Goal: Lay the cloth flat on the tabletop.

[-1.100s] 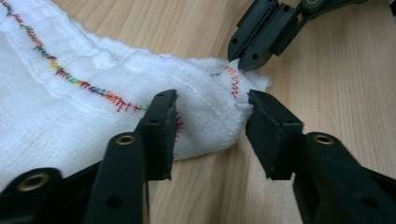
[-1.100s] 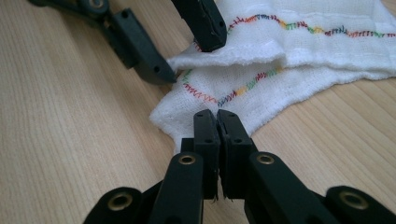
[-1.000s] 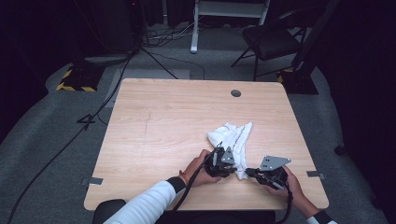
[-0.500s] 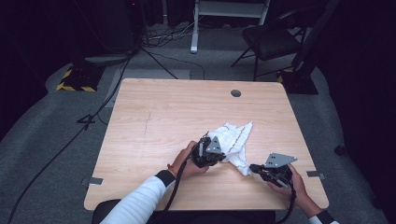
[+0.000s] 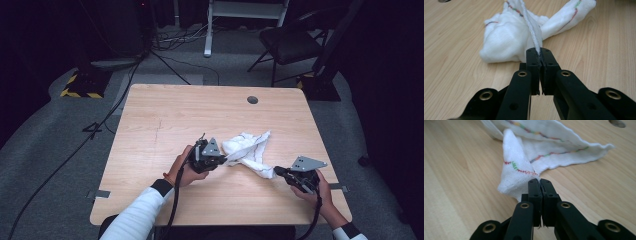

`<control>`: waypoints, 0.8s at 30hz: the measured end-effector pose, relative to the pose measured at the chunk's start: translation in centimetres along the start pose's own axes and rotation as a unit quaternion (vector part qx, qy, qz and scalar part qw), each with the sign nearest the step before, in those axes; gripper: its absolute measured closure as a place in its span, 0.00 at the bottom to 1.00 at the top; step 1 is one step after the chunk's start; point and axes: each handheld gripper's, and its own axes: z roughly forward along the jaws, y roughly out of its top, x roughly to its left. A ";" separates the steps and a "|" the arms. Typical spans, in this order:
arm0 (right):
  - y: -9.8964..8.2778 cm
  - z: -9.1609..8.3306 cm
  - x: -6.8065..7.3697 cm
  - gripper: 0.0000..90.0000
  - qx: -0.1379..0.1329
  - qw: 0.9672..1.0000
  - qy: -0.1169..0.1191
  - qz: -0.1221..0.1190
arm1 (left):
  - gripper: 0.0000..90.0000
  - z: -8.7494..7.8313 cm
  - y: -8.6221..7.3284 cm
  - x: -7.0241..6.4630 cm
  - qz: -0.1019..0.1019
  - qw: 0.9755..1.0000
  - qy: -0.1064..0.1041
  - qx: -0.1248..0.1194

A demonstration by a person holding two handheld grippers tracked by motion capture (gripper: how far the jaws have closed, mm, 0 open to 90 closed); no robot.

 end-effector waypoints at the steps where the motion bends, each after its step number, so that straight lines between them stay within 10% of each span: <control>1: 0.1 -0.2 -0.4 0.97 -0.001 1.000 -0.010 0.004 | 0.96 -0.4 -0.2 0.3 -0.004 1.000 0.003 -0.001; 10: 0.5 -0.3 -2.6 0.98 -0.002 0.999 -0.049 0.022 | 0.96 -4.2 -3.0 2.7 -0.057 0.997 0.050 -0.017; 24: 1.4 -3.1 -4.7 0.98 -0.042 0.993 -0.093 0.051 | 0.96 -8.0 -3.2 3.8 -0.056 0.994 0.081 -0.046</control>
